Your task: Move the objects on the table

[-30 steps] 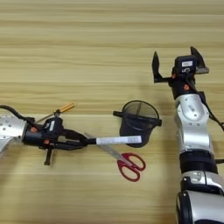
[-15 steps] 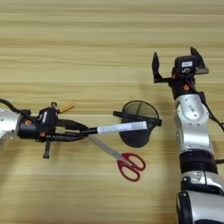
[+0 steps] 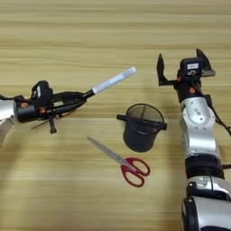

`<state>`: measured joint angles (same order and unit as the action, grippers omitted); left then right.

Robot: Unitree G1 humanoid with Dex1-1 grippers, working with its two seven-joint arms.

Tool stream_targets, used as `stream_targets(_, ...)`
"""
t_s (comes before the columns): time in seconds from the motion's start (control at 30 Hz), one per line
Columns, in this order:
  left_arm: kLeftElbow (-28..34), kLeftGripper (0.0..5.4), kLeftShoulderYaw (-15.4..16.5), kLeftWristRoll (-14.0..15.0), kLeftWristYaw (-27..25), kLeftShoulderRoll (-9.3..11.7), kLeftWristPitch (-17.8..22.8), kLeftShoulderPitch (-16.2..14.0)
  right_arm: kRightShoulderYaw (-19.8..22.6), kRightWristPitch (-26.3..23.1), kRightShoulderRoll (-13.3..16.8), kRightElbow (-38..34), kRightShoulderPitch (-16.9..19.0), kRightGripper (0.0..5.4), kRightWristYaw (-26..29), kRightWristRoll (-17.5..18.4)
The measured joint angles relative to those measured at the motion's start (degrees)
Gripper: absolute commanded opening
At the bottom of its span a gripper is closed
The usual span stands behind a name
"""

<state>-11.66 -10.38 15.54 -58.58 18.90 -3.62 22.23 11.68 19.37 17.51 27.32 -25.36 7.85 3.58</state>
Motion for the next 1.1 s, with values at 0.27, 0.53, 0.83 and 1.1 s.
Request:
stream_targets(0.27,-8.2,0.6,-1.3,-6.8,2.3,0.5,-4.1,1.0,0.0,0.1,0.0,0.0,0.0,5.4,0.0,0.0)
stream_targets(0.53,-11.6,0.6,-4.3,-13.0,1.9,3.7,-5.7,-0.9,0.0,0.1,0.0,0.0,0.0,5.4,0.0,0.0)
stream_targets(0.83,-16.1,0.6,-5.3,-18.3,5.7,4.7,-8.2,-0.8,0.0,0.2,0.0,0.0,0.0,5.4,0.0,0.0)
stream_targets(1.1,-18.3,0.6,-5.6,-21.2,7.4,4.9,-9.9,-0.3,0.0,0.2,0.0,0.0,0.0,5.4,0.0,0.0)
